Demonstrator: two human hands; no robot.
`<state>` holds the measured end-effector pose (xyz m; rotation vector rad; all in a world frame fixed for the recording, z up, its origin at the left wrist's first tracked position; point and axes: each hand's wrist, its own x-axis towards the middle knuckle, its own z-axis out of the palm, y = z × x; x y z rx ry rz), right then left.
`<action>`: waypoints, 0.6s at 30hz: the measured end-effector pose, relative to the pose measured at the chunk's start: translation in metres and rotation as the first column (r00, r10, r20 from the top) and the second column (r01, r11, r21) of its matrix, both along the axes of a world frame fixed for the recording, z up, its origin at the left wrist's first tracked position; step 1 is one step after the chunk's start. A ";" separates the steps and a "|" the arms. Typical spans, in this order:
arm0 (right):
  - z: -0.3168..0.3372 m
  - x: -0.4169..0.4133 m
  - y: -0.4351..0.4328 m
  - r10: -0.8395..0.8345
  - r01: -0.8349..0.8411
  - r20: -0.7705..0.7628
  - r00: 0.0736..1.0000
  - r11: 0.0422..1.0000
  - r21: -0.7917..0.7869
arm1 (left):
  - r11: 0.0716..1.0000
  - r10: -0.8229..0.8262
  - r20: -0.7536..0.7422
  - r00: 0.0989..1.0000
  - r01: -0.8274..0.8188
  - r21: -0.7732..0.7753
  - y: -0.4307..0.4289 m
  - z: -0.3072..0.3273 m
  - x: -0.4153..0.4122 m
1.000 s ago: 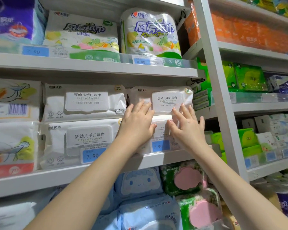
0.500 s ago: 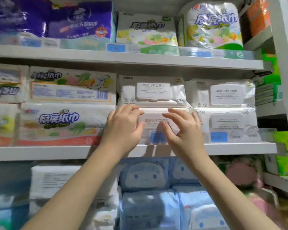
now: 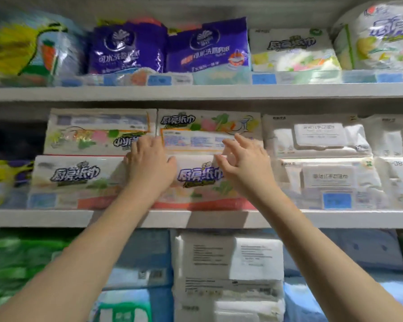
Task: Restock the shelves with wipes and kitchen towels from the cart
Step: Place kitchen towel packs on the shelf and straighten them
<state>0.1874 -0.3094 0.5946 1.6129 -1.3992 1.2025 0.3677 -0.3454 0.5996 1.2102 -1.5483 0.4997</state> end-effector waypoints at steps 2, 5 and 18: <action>-0.002 0.009 -0.007 -0.012 0.011 0.018 1.000 1.000 0.015 | 1.000 0.008 0.010 1.000 -0.009 0.020 -0.003 0.006 0.010; -0.007 0.015 -0.011 -0.057 0.057 0.024 0.998 0.998 0.002 | 1.000 0.013 0.043 0.999 -0.012 -0.009 -0.006 0.010 0.014; -0.001 0.016 -0.011 -0.026 0.026 0.055 0.998 1.000 -0.001 | 0.967 -0.243 -0.261 0.934 0.256 0.014 -0.015 0.034 0.024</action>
